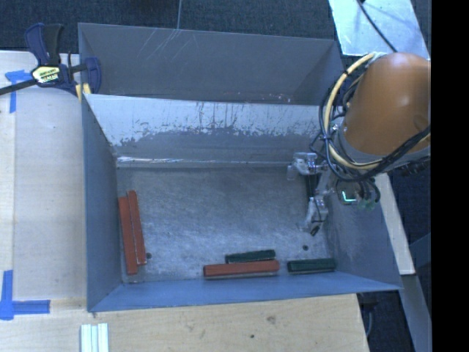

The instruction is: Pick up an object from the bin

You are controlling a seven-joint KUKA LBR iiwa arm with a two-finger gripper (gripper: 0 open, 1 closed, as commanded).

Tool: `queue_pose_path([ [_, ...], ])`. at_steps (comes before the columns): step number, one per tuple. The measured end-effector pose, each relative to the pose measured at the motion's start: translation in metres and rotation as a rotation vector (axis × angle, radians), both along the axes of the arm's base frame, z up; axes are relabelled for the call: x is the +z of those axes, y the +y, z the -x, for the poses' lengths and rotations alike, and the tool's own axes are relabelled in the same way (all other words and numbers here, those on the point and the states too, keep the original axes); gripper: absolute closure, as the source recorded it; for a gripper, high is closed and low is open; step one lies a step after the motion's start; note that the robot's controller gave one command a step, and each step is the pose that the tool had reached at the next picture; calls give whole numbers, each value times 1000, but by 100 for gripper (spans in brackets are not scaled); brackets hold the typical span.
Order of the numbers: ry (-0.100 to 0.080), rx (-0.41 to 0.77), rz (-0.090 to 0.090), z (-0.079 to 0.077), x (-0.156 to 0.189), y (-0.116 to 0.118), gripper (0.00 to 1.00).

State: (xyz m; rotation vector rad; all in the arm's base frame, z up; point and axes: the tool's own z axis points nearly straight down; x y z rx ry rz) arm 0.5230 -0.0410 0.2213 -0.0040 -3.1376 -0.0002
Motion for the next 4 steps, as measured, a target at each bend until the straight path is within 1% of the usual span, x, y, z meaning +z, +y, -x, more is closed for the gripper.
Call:
queue_pose_path([
  [1,1,220,-2,21,-138,42,0],
  [2,-14,179,4,36,-150,-69,0],
  [3,-10,244,-1,27,-151,-9,0],
  [4,-10,282,-2,2,-150,65,0],
])
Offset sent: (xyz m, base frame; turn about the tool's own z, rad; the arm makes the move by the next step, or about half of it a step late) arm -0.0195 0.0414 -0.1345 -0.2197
